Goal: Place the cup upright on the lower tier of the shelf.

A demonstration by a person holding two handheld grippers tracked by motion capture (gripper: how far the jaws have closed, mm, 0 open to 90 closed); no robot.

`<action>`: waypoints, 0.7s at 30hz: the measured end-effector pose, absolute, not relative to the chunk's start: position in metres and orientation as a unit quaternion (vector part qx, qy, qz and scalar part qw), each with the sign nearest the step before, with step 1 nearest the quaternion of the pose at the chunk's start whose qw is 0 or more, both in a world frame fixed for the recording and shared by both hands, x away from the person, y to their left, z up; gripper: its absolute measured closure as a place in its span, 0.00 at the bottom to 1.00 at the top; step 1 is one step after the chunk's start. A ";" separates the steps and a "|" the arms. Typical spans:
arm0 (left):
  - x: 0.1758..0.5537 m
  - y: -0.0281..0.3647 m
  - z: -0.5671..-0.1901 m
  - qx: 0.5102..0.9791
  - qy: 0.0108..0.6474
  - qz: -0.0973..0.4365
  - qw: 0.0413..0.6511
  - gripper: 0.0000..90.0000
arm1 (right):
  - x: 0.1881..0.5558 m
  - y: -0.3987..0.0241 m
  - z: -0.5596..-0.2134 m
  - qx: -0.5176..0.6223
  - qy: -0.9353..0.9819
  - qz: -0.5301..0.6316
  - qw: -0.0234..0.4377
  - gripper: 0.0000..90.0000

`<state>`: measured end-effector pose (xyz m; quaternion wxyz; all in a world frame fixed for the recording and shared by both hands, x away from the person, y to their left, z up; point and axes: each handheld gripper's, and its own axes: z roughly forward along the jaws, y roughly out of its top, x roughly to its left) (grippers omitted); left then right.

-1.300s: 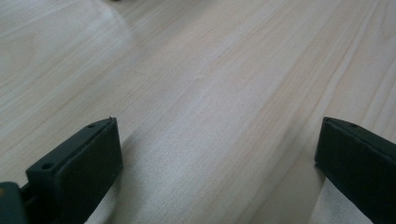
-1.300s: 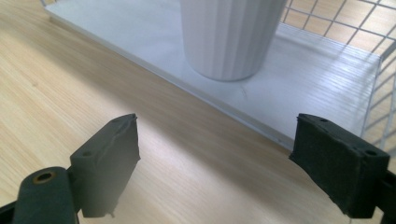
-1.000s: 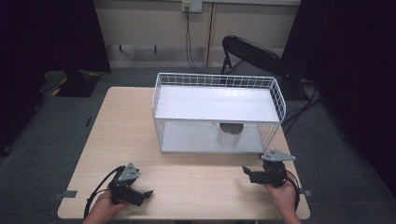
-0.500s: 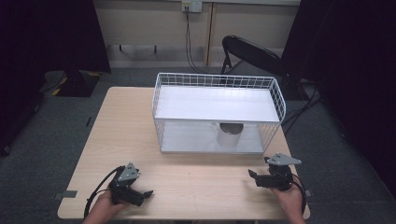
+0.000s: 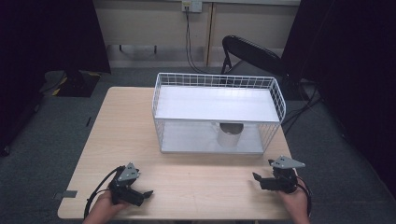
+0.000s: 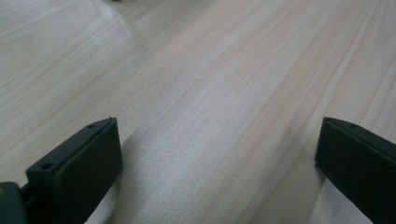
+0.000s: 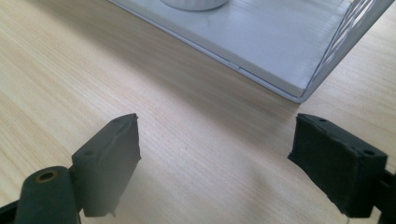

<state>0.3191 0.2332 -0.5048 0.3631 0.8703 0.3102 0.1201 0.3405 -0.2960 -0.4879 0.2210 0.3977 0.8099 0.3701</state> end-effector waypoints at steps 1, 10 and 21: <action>0.319 0.233 -0.505 0.870 0.310 0.120 0.363 0.00 | 0.340 -0.296 -0.488 0.396 0.811 0.368 0.222 0.16; 0.319 0.233 -0.505 0.870 0.310 0.120 0.363 0.00 | 0.338 -0.297 -0.493 0.387 0.820 0.362 0.217 0.16; 0.319 0.233 -0.505 0.870 0.310 0.120 0.363 0.00 | 0.339 -0.301 -0.500 0.390 0.826 0.349 0.212 0.15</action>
